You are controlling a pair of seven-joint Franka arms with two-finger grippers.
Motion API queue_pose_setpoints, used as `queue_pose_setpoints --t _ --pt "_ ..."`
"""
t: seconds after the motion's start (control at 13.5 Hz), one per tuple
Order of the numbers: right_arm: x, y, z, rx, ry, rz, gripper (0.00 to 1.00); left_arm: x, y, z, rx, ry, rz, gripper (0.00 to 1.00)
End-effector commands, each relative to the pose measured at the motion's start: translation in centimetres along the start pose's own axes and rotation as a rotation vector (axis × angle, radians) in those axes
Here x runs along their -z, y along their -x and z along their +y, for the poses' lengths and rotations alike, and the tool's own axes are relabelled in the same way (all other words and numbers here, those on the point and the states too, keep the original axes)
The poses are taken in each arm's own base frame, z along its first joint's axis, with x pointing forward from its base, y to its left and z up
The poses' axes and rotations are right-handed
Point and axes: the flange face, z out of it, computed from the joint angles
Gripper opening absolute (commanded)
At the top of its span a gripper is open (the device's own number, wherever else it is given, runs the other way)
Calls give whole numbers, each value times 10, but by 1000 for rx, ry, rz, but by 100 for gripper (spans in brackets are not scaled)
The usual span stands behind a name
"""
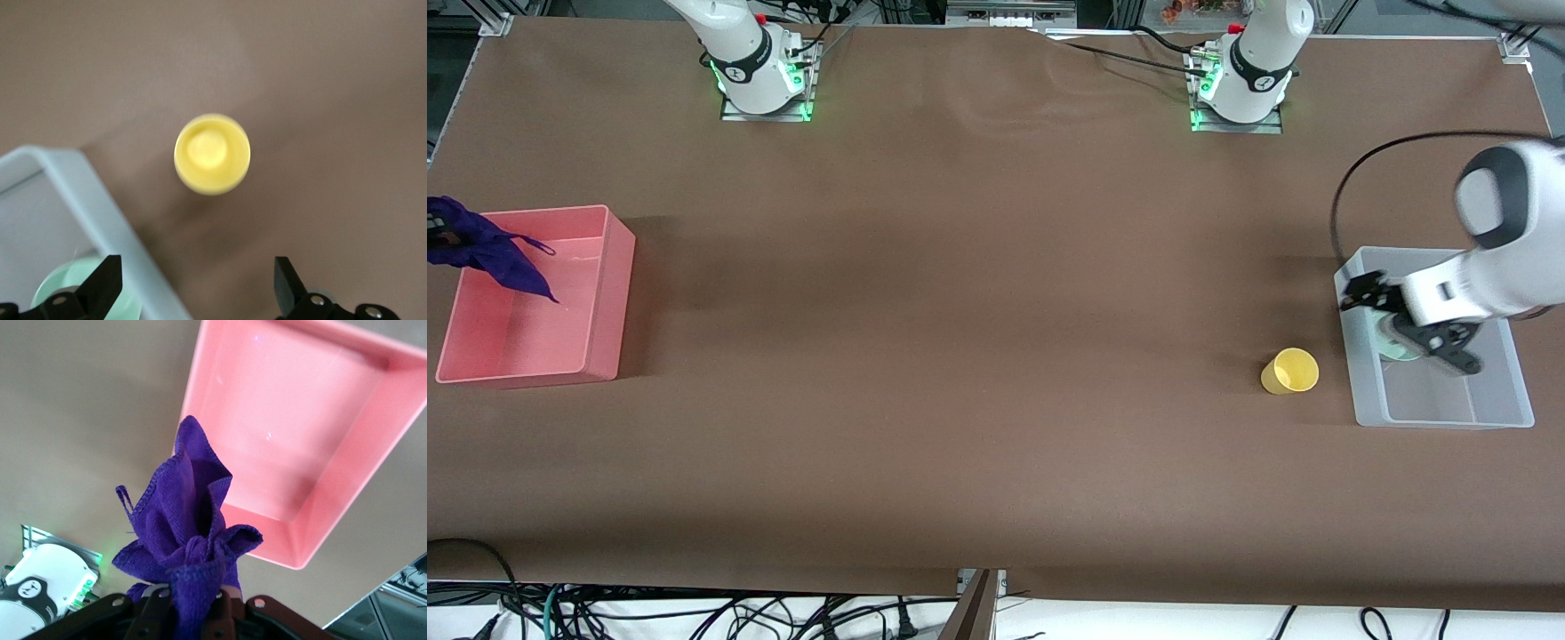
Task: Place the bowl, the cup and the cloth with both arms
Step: 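Grasp the yellow cup with the left gripper while the right gripper drops the cloth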
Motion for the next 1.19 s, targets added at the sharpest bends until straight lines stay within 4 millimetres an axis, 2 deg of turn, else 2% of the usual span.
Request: queue_pose_setpoints --t 0.0,0.15,0.22,0.3,0.37,0.44,0.52,0.67,0.81,0.96,1.04,1.11 --pt "-29 4 15 8 -10 -9 0 -49 -13 -17 35 -49 91 100" --pt "-50 14 27 16 -30 -16 0 -69 -25 -16 18 -91 137 99" --pt "-57 15 28 15 -42 -25 18 -79 -26 -14 14 -87 130 94" --pt "-64 17 29 10 -53 -33 80 -88 -25 -10 9 -79 115 83" --pt "-70 22 34 -5 -66 -36 100 -103 -16 -5 2 -65 84 54" --pt "-69 22 34 -5 -63 -32 100 -111 -13 -3 -4 -59 67 23" --pt "-60 23 33 -4 -52 -18 100 -115 -11 -2 -5 -54 57 0" --pt "-28 12 20 18 -19 16 100 -117 -11 -1 -7 -52 54 0" --pt "13 -2 -4 56 -9 67 100 -102 -14 -2 -12 -64 71 0" --pt "61 -23 -44 129 36 128 100 -78 -14 0 -49 -58 67 0" --pt "75 -34 -68 109 48 146 100 -56 -15 1 -53 -33 38 0" --pt "91 -40 -92 5 46 180 100 -33 -10 -2 -64 -12 -24 0"
